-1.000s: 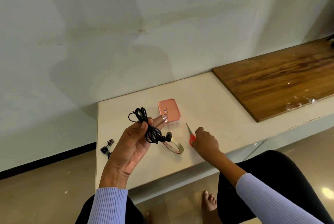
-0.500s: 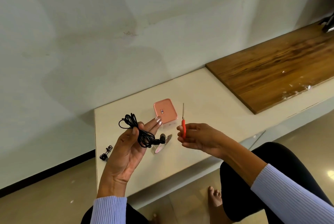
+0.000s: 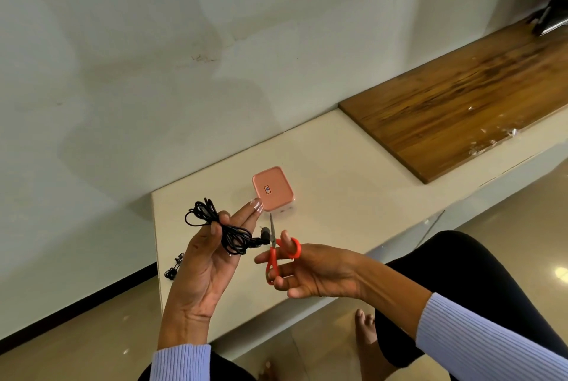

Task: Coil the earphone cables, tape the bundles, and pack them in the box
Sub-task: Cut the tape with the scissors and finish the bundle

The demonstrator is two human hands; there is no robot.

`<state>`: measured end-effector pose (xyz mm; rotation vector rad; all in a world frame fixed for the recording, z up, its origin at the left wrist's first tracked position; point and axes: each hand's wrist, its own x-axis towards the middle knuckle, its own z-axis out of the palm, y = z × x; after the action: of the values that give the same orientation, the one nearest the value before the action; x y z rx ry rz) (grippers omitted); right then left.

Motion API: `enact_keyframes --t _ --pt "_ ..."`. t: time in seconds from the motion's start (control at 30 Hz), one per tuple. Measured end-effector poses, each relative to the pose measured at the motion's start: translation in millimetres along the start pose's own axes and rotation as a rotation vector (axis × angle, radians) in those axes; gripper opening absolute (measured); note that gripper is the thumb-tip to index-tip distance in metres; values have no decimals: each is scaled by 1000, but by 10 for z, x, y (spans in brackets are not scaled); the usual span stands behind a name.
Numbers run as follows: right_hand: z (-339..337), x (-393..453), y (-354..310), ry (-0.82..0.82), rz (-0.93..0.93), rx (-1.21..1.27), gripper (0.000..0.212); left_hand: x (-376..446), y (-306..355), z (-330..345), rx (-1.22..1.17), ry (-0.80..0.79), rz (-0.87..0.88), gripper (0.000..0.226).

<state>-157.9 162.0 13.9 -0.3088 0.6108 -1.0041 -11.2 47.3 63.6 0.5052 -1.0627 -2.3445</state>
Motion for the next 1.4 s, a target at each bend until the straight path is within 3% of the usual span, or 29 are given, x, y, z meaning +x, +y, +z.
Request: enact_keyframes --t 0.27,0.5,0.63,1.07,1.17,1.27,1.4 --pt "-34 109 -6 3 -47 11 78 -7 2 2 13 3 4 33" --pt "-1 108 -18 127 -101 -78 52 -2 -1 -12 -12 -92 6 22" --pt "18 98 -18 177 -132 -167 50 4 -3 0 -3 24 22 31" --pt "-42 166 1 374 -179 -290 40 71 -6 -94 -81 155 121 37" --pt "-62 164 32 503 -197 -376 41 78 9 -130 -103 182 151 38" --pt "-102 182 83 740 -277 -470 38 81 17 -160 -110 185 164 38" --pt "-255 285 135 1055 -384 -655 57 85 7 -151 -116 180 156 39"
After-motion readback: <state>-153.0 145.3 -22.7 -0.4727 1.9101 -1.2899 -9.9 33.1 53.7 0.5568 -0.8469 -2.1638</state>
